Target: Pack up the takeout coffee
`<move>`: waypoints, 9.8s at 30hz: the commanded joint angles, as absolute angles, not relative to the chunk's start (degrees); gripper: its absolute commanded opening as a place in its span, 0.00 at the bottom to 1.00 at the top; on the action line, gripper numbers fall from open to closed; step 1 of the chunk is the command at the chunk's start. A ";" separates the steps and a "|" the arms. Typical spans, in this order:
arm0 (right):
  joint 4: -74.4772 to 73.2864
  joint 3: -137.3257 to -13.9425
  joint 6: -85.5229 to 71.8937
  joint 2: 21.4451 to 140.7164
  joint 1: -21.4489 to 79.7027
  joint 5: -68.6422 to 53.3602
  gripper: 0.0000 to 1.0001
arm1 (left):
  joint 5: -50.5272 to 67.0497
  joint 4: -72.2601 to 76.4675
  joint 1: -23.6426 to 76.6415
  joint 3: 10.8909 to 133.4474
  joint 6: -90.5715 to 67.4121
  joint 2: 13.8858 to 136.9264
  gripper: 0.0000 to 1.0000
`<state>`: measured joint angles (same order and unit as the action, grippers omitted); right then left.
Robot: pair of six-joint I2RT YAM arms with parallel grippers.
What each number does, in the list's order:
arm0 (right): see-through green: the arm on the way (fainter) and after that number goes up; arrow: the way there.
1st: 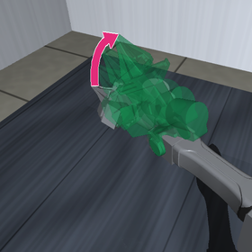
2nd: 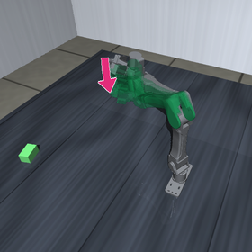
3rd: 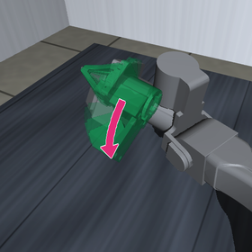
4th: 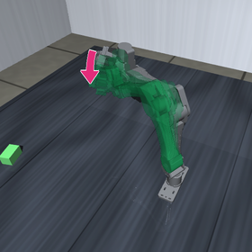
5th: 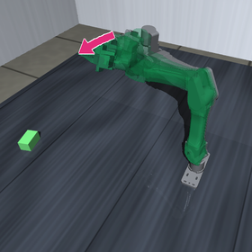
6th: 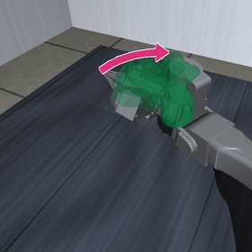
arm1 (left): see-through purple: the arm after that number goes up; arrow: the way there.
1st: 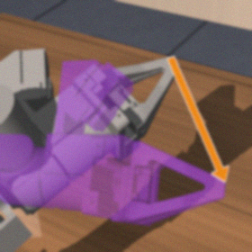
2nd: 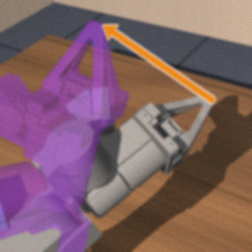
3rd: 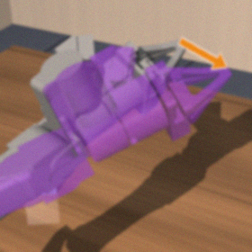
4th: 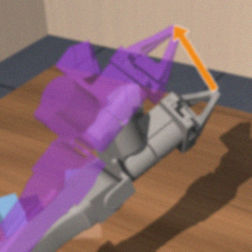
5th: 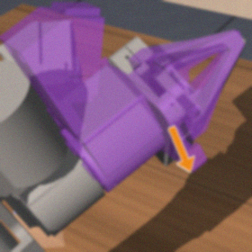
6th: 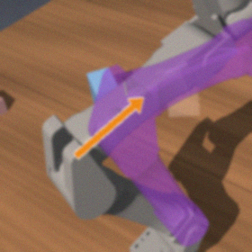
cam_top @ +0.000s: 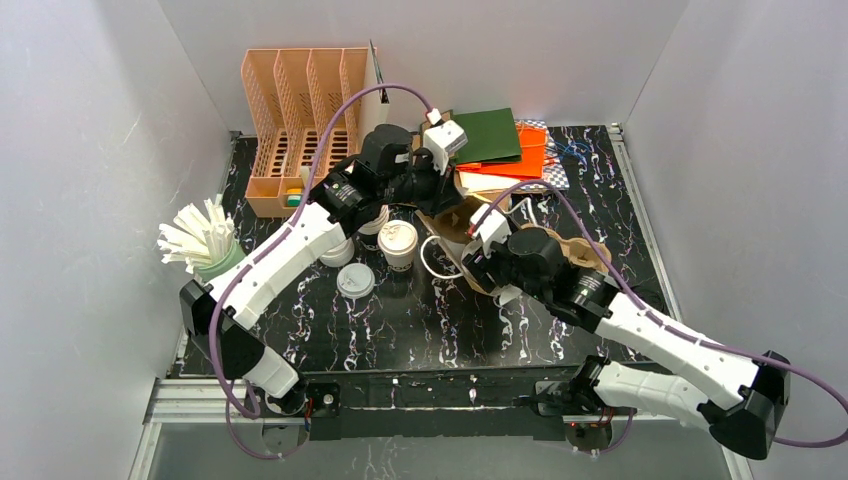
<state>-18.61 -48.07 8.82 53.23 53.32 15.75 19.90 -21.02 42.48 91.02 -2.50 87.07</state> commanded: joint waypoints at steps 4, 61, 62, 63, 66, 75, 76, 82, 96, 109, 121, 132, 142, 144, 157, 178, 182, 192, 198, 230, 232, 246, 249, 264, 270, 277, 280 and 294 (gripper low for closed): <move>-10.22 -49.29 15.50 56.97 53.18 20.18 0.15 | 23.26 -25.94 42.52 95.35 0.53 88.85 0.00; -22.10 -52.37 -1.30 66.70 44.39 2.47 0.11 | 21.57 -27.78 39.81 99.22 0.40 96.25 0.00; -23.54 -53.25 -2.54 67.05 44.24 0.77 0.10 | 21.23 -27.71 39.81 99.41 0.39 96.60 0.00; -24.70 -54.06 -3.34 67.16 44.17 -0.96 0.10 | 20.89 -27.63 39.81 99.38 0.36 96.90 0.00; -27.93 -56.13 -5.34 67.26 44.06 -1.47 0.10 | 20.22 -26.95 39.72 98.93 -1.81 97.68 0.00; -34.36 -59.77 -8.85 69.51 43.33 -3.67 0.10 | 19.29 -25.62 39.72 96.72 -4.50 98.68 0.00; -34.07 -59.18 -9.14 68.96 43.33 -3.43 0.10 | 18.47 -25.46 39.71 96.47 -4.70 98.50 0.00; -33.15 -55.87 -7.25 66.57 43.33 -4.86 0.11 | 16.00 -25.11 39.72 97.87 -5.14 97.99 0.00; -28.49 -51.92 -4.71 62.94 43.33 -0.92 0.41 | 17.48 -23.54 39.71 98.65 -6.06 96.39 0.00; -29.54 -63.02 -1.99 63.94 43.33 2.67 0.98 | 19.37 -25.41 39.73 96.49 -6.24 94.89 0.01; -35.99 -64.79 -5.44 62.57 43.33 2.09 0.73 | 17.29 -22.09 39.70 95.90 -6.59 91.92 0.01; -34.18 -61.19 -6.90 57.84 43.33 5.00 0.58 | 18.52 -15.44 39.68 94.08 -10.40 88.68 0.00; -26.80 -59.99 -4.88 62.17 43.33 8.40 0.63 | 20.61 -14.15 39.72 91.05 -11.60 87.89 0.00; -26.89 -60.56 -4.83 63.67 43.37 9.59 0.57 | 20.55 -14.15 39.72 90.82 -11.56 87.60 0.00; -19.70 -57.92 -3.20 66.25 43.33 8.17 0.29 | 20.21 -14.06 39.70 90.16 -11.86 87.27 0.00; -35.90 -58.77 -1.36 62.01 43.33 9.47 0.23 | 19.18 -15.60 38.35 90.79 -9.57 87.98 0.00; -37.07 -59.59 -1.23 62.19 43.40 9.94 0.21 | 19.38 -14.91 37.89 90.98 -9.88 88.14 0.00; -27.67 -64.65 4.03 67.20 43.33 1.24 0.65 | 22.89 -13.12 37.74 91.35 -11.14 89.44 0.00; -24.97 -63.90 7.07 71.20 43.84 2.84 0.98 | 23.48 -13.22 37.77 92.09 -11.57 89.82 0.00; -38.70 -66.74 4.84 71.71 46.32 10.13 0.59 | 25.86 -16.13 35.01 94.47 -8.01 91.61 0.00; -39.75 -66.48 4.60 71.09 46.29 11.26 0.52 | 25.93 -16.05 34.83 94.31 -7.83 91.58 0.00; -48.94 -67.48 1.47 70.22 46.29 16.26 0.28 | 26.64 -15.98 33.53 93.02 -7.03 90.34 0.00; -48.40 -66.20 0.88 69.93 46.30 16.65 0.22 | 27.28 -15.26 33.44 92.57 -7.39 90.24 0.00; -43.82 -67.96 -0.13 75.16 43.55 18.33 0.09 | 31.11 -19.40 33.48 90.29 -5.88 91.38 0.00; -45.82 -71.52 -0.64 77.01 40.65 15.29 0.09 | 27.50 -27.18 33.43 94.76 -1.91 95.37 0.00; -47.99 -74.88 -0.86 82.08 39.42 12.58 0.08 | 21.89 -28.08 33.44 96.12 -1.37 96.96 0.00; -49.40 -75.91 -1.13 84.40 39.12 12.36 0.07 | 19.90 -27.99 33.40 97.13 -1.52 97.69 0.00; -49.17 -68.04 -1.71 85.35 39.02 11.05 0.06 | 18.47 -23.64 33.31 96.09 -2.70 96.42 0.00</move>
